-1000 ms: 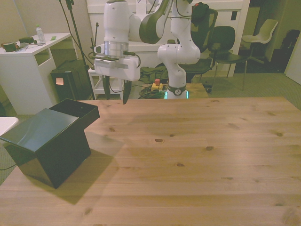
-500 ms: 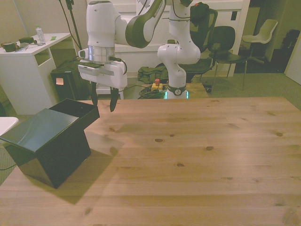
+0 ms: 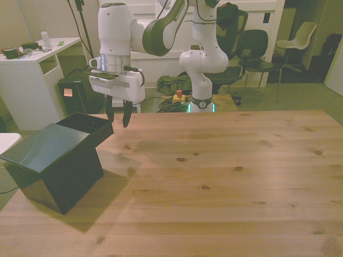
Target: Close the top drawer
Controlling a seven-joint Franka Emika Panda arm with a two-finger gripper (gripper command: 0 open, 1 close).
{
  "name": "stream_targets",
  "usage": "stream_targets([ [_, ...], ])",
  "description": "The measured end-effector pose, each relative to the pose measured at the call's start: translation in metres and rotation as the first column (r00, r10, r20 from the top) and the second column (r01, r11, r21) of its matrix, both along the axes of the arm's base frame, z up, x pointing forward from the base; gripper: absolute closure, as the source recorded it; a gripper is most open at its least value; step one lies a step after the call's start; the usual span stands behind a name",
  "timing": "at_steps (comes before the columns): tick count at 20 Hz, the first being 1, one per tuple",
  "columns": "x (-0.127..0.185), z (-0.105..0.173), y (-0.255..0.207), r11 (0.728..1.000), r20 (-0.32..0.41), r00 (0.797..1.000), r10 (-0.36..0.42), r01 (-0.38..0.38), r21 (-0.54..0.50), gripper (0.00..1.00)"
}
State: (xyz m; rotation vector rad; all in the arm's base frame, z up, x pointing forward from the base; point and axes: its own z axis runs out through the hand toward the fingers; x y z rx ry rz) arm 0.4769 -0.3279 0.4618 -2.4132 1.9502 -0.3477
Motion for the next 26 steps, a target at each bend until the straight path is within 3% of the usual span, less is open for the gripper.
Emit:
stream_targets([
  [17, 0.005, 0.010, -0.031, 0.999, 0.004, 0.999, -0.044, 0.044, 0.004, 1.00],
  [26, 0.026, 0.021, -0.049, 0.999, -0.007, 0.999, -0.049, 0.049, 0.009, 1.00],
])
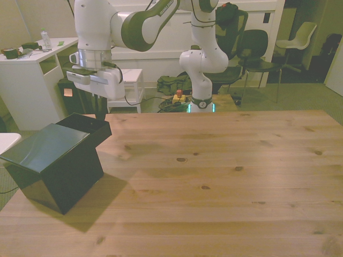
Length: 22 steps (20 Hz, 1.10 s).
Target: Close the top drawer
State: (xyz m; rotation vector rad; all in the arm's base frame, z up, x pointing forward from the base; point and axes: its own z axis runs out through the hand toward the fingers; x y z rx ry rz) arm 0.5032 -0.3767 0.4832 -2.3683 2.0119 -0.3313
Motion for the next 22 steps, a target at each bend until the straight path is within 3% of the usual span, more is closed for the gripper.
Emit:
stream_targets([
  [22, 0.071, 0.001, -0.027, 0.997, -0.034, 0.998, 0.052, -0.054, -0.059, 1.00],
])
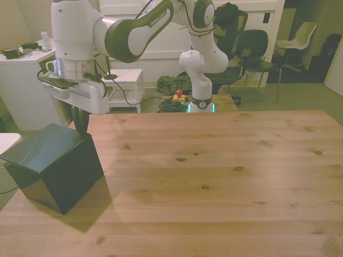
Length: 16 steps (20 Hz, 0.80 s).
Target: Close the top drawer
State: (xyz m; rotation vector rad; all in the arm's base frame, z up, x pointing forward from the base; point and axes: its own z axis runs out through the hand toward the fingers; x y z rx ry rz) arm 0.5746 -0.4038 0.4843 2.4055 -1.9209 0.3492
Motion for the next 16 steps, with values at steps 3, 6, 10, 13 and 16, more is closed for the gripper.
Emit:
stream_targets([
  [3, 0.002, 0.001, 0.000, 1.000, -0.012, 1.000, 0.009, -0.009, 0.005, 1.00],
  [6, 0.003, -0.001, 0.001, 1.000, -0.016, 1.000, 0.018, -0.018, 0.007, 1.00],
  [10, 0.007, -0.012, 0.018, 0.999, -0.022, 0.999, 0.046, -0.046, 0.026, 1.00],
  [13, -0.002, -0.009, 0.042, 0.996, -0.016, 0.997, 0.071, -0.070, 0.051, 1.00],
  [16, -0.026, 0.012, 0.070, 0.994, 0.008, 0.997, 0.083, -0.083, 0.073, 1.00],
])
